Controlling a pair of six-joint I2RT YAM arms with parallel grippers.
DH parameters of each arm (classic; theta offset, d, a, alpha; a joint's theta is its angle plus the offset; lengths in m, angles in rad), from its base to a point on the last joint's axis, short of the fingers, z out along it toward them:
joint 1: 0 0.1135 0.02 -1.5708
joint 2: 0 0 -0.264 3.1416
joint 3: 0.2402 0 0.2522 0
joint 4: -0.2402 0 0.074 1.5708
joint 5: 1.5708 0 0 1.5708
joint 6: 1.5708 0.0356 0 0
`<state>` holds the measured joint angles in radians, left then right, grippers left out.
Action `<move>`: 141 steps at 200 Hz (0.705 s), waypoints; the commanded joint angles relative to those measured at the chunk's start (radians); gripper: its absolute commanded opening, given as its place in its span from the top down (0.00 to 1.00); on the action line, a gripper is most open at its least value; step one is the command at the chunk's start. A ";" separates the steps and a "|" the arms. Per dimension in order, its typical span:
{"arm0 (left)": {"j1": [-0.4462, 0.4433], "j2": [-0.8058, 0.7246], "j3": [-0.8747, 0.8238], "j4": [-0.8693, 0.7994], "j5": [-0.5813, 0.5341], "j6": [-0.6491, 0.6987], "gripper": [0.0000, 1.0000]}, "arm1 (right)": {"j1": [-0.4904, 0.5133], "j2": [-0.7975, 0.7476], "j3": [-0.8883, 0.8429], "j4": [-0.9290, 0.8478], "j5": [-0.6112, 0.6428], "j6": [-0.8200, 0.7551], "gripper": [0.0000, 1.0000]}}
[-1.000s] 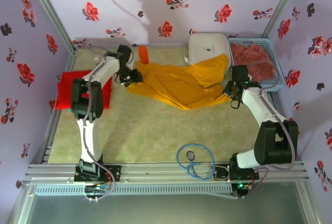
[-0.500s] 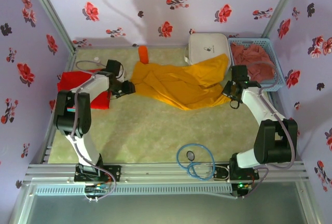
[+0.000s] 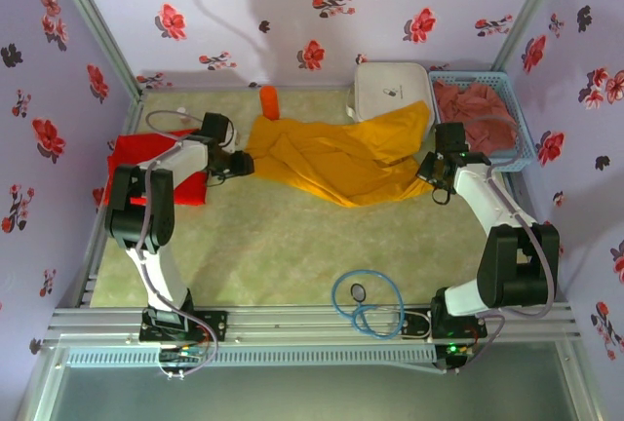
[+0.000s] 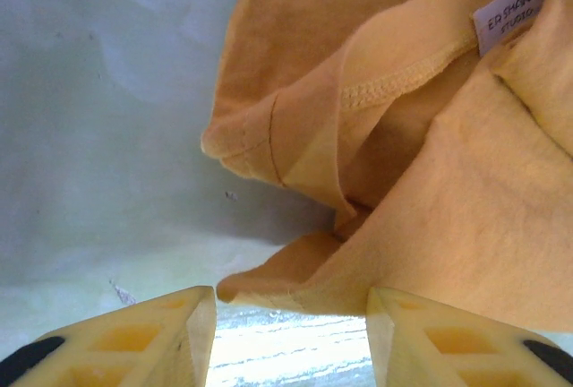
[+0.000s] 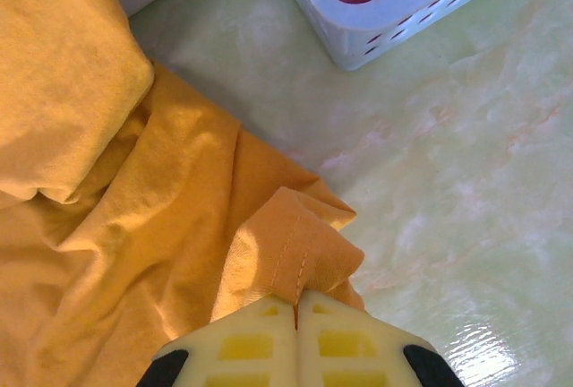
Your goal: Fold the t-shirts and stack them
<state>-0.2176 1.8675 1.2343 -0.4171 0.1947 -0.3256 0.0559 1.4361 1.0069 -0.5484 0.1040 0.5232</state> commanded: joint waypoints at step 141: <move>0.003 -0.232 -0.002 -0.214 0.166 -0.190 1.00 | -0.017 -0.004 0.006 -0.019 0.015 0.008 1.00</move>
<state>-0.2176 1.7290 1.2160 -0.4953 0.2817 -0.4599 0.0483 1.4361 1.0069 -0.5514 0.1013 0.5236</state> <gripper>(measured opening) 0.042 0.045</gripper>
